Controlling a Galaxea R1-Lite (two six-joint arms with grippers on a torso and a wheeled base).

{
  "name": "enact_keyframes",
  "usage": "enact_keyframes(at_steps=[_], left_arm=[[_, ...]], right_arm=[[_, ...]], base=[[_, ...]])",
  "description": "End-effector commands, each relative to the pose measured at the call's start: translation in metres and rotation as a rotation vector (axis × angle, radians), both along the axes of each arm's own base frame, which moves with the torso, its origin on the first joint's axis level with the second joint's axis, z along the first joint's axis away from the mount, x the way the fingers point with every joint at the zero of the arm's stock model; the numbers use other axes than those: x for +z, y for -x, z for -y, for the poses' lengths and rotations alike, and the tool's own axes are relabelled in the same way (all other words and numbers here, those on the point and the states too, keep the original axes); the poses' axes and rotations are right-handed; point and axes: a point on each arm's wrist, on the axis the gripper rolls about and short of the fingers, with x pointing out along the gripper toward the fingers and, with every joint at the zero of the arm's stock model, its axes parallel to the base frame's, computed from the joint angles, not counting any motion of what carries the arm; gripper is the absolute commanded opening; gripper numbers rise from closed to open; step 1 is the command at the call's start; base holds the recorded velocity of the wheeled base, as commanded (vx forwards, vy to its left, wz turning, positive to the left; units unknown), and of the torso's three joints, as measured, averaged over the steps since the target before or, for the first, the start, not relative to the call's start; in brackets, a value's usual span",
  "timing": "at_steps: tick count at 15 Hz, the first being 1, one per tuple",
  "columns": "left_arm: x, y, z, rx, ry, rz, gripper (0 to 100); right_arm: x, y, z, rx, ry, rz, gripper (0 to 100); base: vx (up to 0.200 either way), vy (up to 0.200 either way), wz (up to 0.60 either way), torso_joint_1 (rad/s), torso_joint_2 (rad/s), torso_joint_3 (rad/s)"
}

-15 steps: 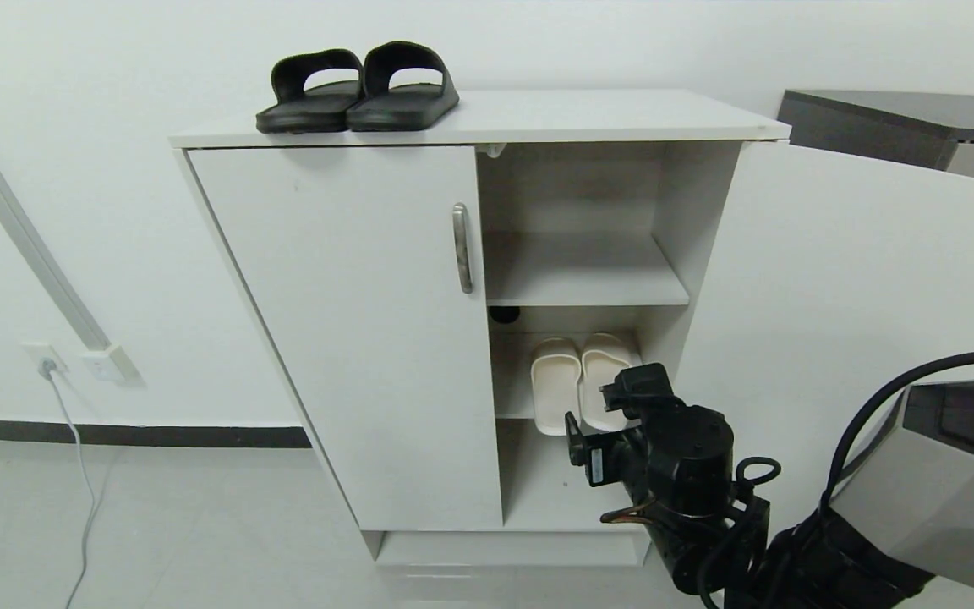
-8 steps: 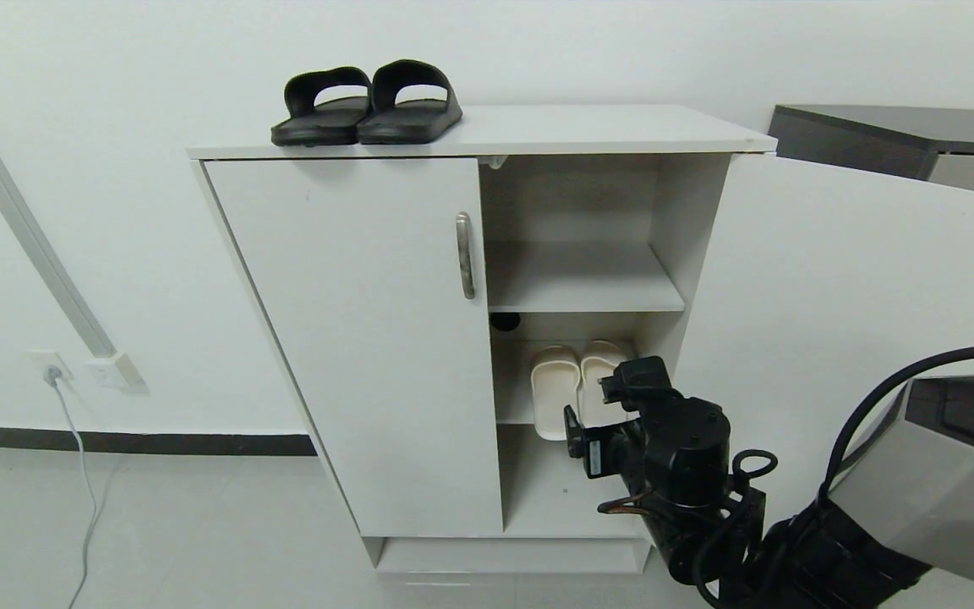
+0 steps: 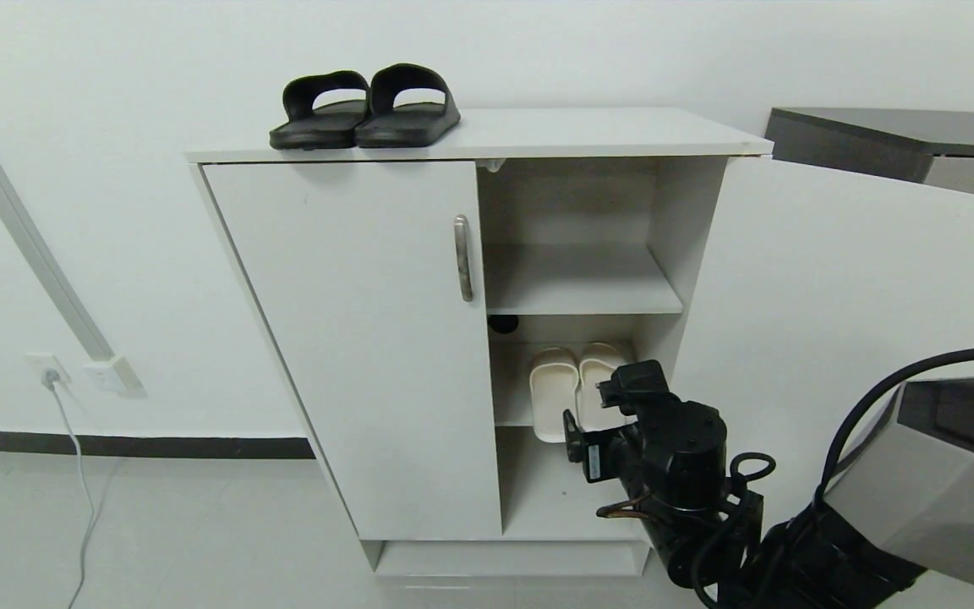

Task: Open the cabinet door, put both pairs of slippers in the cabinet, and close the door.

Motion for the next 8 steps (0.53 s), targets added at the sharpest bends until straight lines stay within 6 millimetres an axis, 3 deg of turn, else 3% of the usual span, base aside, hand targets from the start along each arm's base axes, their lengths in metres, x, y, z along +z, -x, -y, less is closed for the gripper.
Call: enact_keyframes(at_steps=[1,8], left_arm=[[-0.0001,-0.0001,0.0000,-0.001,0.000,-0.002,0],[-0.0001,-0.0001,0.0000,0.000,0.000,-0.002,0]], right_arm=[[-0.0013,0.0001,-0.0009,0.002,0.002,-0.002,100],[-0.0013,0.0001,-0.0009,0.002,0.000,-0.002,100]], base=[[0.000,0.200,0.00,-0.002,0.00,0.007],[0.000,0.200,0.00,0.003,0.00,0.004]])
